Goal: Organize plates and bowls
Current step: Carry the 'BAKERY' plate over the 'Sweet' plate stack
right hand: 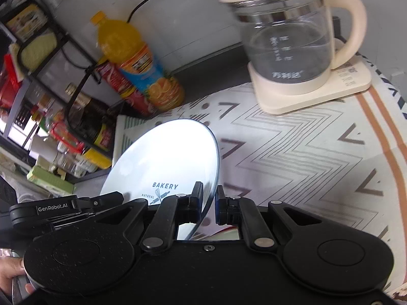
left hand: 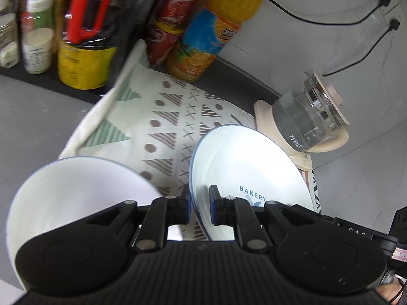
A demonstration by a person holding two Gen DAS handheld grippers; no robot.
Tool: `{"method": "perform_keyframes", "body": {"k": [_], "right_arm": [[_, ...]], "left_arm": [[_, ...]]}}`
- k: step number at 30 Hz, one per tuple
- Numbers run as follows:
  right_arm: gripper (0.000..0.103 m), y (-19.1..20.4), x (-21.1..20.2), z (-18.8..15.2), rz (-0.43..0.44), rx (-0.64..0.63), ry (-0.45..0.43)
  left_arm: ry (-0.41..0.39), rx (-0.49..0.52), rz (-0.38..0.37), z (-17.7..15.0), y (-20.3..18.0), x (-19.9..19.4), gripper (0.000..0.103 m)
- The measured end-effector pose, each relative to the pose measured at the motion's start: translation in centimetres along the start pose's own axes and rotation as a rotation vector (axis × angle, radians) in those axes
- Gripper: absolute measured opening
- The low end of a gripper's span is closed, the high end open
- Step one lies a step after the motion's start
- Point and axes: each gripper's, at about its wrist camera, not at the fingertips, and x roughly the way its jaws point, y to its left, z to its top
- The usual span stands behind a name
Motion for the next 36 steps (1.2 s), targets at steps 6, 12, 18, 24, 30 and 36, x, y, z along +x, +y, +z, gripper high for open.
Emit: {"method": "perform_keyframes", "body": {"k": [6,12,18,24,30,36], "right_arm": [[0.010,2.6,0.5,-1.6,0.010,-0.038,0.022],[0.010,4.9,1.1,-3.4,0.011,-0.068,0.045],[0.010,6.8,1.7,-4.9,0.001,-0.100,0.068],[0.010,8.4,2.5,-6.4,-0.024,-0.144,0.088],[0.010,9.0,2.9,-7.6,-0.039,-0.161,0.107],[0.010,9.6,3.4,-8.5,-0.056,-0.183,0.121]], "left_arm": [[-0.015,-0.030,0.024,-1.2,2.6,-1.8,0.012],[-0.016,-0.059,0.043,-2.4,5.1,-3.1,0.012],[-0.006,-0.084,0.062,-3.5,7.2,-3.6,0.012],[0.010,-0.098,0.080,-4.6,8.7,-3.8,0.012],[0.023,-0.114,0.087,-5.4,9.8,-3.6,0.012],[0.027,-0.134,0.098,-6.0,10.7,-3.4,0.012]]}}
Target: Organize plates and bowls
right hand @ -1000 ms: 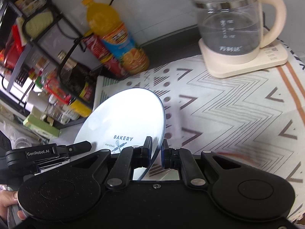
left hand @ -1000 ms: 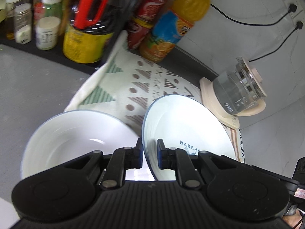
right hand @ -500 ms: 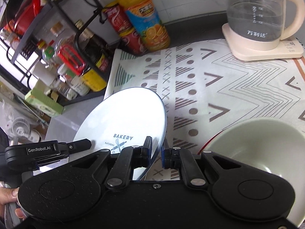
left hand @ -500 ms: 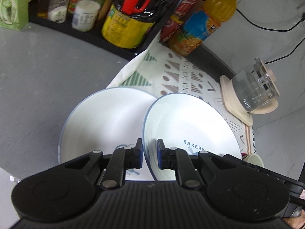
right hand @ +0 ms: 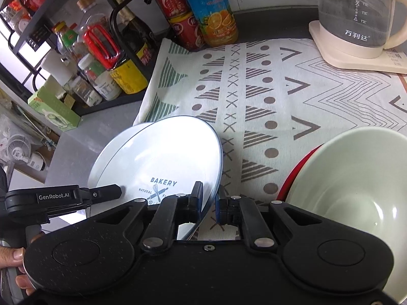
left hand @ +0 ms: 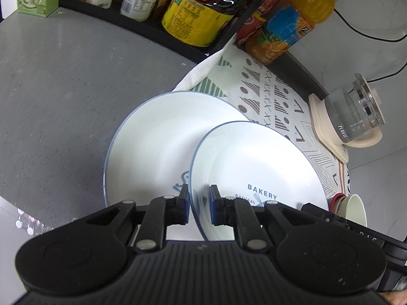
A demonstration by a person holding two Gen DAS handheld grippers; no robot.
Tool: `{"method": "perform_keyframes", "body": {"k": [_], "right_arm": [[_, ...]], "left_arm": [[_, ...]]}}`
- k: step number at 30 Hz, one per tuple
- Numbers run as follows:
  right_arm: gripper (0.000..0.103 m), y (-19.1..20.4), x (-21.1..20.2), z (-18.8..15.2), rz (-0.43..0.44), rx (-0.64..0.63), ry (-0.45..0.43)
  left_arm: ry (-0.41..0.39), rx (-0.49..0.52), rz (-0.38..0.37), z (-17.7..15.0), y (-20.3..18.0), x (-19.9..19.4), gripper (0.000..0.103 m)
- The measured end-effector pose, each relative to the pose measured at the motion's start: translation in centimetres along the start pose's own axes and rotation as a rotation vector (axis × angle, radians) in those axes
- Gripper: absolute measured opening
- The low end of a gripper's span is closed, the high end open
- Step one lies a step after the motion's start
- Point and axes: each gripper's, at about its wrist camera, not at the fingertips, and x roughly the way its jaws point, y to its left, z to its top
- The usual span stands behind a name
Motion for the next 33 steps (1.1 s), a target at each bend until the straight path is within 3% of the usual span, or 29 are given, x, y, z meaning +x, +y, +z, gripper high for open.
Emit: {"method": "perform_keyframes", "body": {"k": [25,29,32,33], "right_arm": [[0.009,2.8,1.9,-0.5,-0.068,-0.099,0.022],[0.009,2.7,2.0,-0.5,-0.065,-0.091,0.024],[0.010,2.9,2.2,-0.6,-0.068,-0.093,0.024],[0.010,3.0,2.3,-0.7,-0.070,-0.098,0.021]], "left_arm": [[0.010,-0.035,0.059,-0.8,1.6,1.3,0.015],[0.000,-0.018,0.105,-0.4,1.1,0.7,0.016],[-0.019,-0.012,0.124,0.0,0.9,-0.2,0.021],[-0.019,-0.015,0.132,0.1,0.9,-0.4,0.028]]}}
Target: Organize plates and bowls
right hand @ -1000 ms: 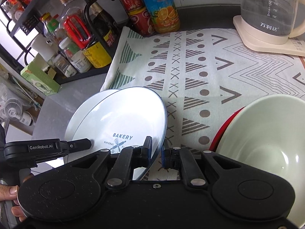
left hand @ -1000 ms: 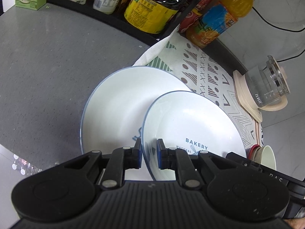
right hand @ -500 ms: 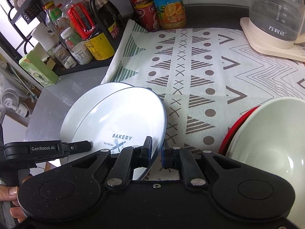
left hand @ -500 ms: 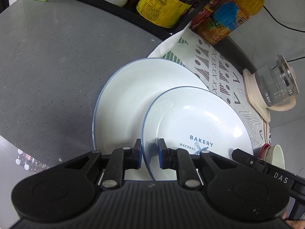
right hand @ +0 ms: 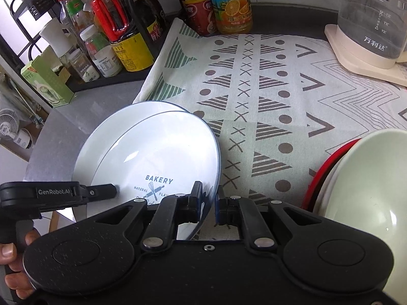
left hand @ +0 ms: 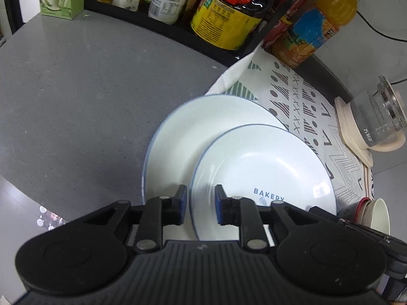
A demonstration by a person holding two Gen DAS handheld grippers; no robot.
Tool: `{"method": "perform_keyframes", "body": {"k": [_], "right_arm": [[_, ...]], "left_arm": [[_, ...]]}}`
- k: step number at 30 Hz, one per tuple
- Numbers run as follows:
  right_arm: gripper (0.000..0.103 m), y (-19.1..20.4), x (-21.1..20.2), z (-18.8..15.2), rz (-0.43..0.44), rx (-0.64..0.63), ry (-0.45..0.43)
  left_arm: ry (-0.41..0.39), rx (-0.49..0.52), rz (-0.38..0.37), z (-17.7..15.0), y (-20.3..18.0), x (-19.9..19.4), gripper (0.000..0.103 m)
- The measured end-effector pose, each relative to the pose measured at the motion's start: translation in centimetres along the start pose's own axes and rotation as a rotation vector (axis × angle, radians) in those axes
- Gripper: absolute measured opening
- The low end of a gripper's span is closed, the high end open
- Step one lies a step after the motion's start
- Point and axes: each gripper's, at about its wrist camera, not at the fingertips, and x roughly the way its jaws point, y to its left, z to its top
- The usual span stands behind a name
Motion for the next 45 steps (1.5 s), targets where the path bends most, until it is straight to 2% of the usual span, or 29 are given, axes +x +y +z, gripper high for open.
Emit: {"method": "perform_keyframes", "body": {"k": [2,4,7,9,11,14,18,22,23,25,26,28,34,44,45], "right_arm": [[0.010,0.1,0.1,0.0,-0.002,-0.001,0.001],[0.010,-0.1,0.3,0.0,0.004,0.005,0.006],[0.011,-0.3,0.5,0.0,0.013,0.015,0.009],[0.011,-0.3,0.5,0.0,0.014,0.018,0.010],[0.012,-0.3,0.7,0.0,0.017,0.029,0.015],[0.013,-0.1,1.0,-0.2,0.018,0.025,0.024],[0.019,0.2,1.1,-0.5,0.012,0.022,0.028],[0.023,-0.1,1.6,-0.8,0.026,0.049,0.053],[0.023,0.0,1.7,-0.9,0.028,0.049,0.052],[0.024,0.3,1.6,-1.0,0.019,0.037,0.047],[0.024,0.3,1.6,-1.0,0.018,0.037,0.047],[0.024,0.1,1.6,-0.8,0.022,0.045,0.049],[0.026,0.1,1.8,-0.7,0.023,0.050,0.051],[0.028,0.1,1.1,-0.3,0.008,0.047,0.026],[0.029,0.0,0.9,-0.1,0.012,0.054,0.021]], "left_arm": [[-0.020,0.000,0.013,0.2,0.0,-0.7,0.035],[-0.048,0.005,0.015,0.4,-0.2,-1.7,0.047],[-0.106,0.014,0.039,0.5,-0.6,-3.1,0.057],[-0.137,0.021,0.044,0.5,-0.7,-3.5,0.062],[-0.140,0.018,0.058,0.5,-0.6,-3.3,0.062],[-0.132,0.013,0.079,0.4,-0.2,-2.7,0.062],[-0.130,0.009,0.113,0.2,0.3,-1.8,0.062],[-0.128,0.008,0.118,0.2,0.7,-1.4,0.062],[-0.127,0.006,0.120,0.3,0.8,-1.3,0.060],[-0.124,-0.015,0.128,0.4,1.2,-1.2,0.048],[-0.124,-0.028,0.127,0.5,1.5,-1.2,0.045],[-0.122,-0.050,0.089,0.6,2.0,-1.2,0.037],[-0.135,-0.050,0.065,0.6,1.8,-1.3,0.024],[-0.120,-0.035,0.109,1.1,1.1,-1.3,0.025],[-0.119,-0.022,0.120,1.2,0.9,-1.5,0.028]]}}
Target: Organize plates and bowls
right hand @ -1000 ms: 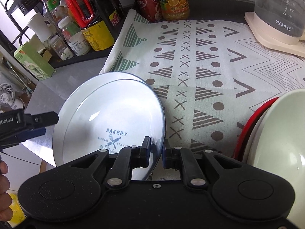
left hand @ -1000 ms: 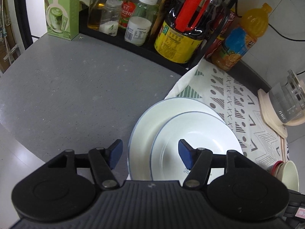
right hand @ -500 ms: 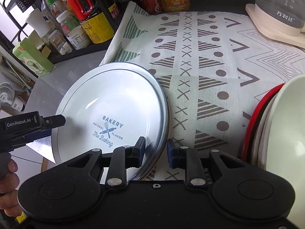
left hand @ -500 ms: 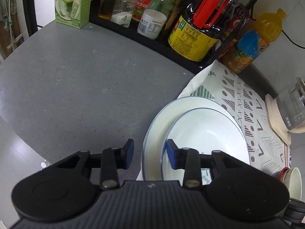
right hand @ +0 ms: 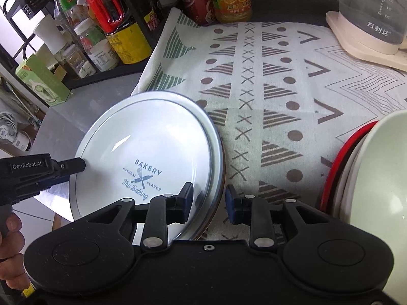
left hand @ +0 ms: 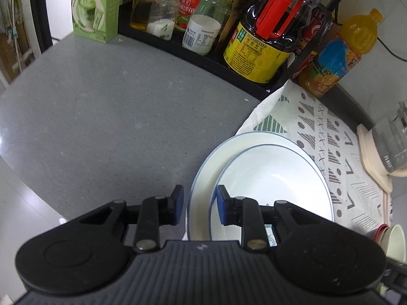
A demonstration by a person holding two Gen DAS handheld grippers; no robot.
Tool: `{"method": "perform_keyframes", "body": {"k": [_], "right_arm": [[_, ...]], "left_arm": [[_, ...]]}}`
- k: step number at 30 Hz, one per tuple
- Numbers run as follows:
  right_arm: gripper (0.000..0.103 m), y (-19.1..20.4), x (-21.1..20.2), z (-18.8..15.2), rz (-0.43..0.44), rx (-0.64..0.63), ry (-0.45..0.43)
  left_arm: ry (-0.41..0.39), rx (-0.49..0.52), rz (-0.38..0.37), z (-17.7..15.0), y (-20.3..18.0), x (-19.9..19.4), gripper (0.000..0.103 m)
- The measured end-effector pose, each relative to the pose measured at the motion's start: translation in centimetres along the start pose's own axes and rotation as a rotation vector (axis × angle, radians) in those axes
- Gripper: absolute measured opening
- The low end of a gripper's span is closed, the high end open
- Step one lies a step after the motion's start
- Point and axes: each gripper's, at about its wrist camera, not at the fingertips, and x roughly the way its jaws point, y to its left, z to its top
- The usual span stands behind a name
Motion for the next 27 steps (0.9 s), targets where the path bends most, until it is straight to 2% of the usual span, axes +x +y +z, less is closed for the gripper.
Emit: {"method": "perform_keyframes", "body": {"k": [2,4,5,7,10,16,18,27], "right_arm": [[0.034,-0.2,-0.6,0.3,0.004,0.006,-0.017],[0.044,-0.2,-1.5,0.6,0.003,0.003,-0.045],[0.047,-0.2,-2.1,0.8,0.004,0.003,-0.061],[0.054,-0.3,-3.2,1.1,0.011,0.010,-0.093],[0.064,-0.6,-4.8,1.5,0.008,0.019,-0.146],[0.089,-1.5,-7.6,2.0,-0.010,0.053,-0.228],[0.093,-2.0,-8.5,1.9,-0.026,0.067,-0.254],[0.098,-5.4,-11.8,0.6,-0.098,0.150,-0.328]], "left_arm": [[0.001,0.018,-0.019,0.2,-0.5,-0.5,0.030],[0.001,0.022,-0.039,0.3,-1.0,-1.0,0.042],[-0.001,0.027,-0.049,0.4,-1.3,-1.3,0.045],[-0.012,0.048,-0.060,0.5,-2.1,-1.9,0.060],[-0.030,0.078,-0.057,0.7,-3.3,-2.7,0.076],[-0.030,0.130,-0.090,1.0,-5.8,-3.5,0.080],[-0.032,0.150,-0.108,0.9,-6.8,-3.8,0.082],[-0.019,0.230,-0.199,-0.2,-11.1,-4.5,0.083]]}}
